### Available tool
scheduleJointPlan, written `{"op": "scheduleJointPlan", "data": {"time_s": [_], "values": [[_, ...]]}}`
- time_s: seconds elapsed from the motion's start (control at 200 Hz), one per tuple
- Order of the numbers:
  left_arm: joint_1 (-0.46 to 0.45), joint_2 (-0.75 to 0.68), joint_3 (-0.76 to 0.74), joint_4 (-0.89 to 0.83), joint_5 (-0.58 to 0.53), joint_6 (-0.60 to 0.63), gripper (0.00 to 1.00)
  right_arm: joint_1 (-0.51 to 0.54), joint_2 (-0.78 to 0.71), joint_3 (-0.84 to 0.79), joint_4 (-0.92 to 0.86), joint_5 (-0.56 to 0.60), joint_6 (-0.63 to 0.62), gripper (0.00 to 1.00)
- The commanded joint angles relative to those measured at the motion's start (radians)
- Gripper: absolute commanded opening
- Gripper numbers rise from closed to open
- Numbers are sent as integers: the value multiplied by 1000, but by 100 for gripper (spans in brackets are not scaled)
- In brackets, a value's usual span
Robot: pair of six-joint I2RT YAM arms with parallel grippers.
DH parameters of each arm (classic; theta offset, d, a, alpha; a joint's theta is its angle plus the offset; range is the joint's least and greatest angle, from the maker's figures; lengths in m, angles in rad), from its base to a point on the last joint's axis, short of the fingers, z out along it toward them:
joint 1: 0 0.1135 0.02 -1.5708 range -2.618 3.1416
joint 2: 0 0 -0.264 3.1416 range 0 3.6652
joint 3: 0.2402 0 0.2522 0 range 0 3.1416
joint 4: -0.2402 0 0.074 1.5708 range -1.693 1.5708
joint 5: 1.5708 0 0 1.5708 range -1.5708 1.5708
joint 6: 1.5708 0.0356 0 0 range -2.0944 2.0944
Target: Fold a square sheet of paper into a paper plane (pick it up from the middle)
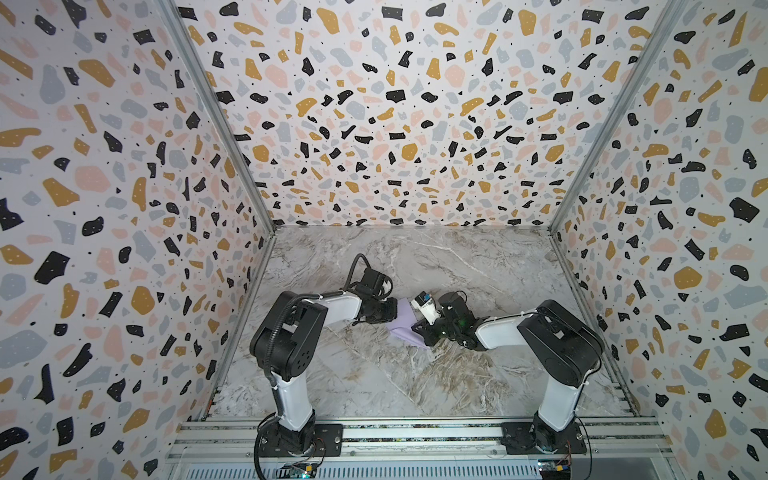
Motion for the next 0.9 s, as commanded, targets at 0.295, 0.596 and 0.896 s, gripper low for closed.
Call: {"op": "scheduleJointPlan", "data": {"time_s": [0.295,0.596,0.896], "values": [[-12,41,7,-94,-68,29,0,-6,-31,-7,-5,29,1,4],[-16,44,12,-97,-65,33,0,-7,-13,3,-13,35,0,4],[-16,36,23,-99,-56,35,0,-7,6,6,-23,31,3,4]]}}
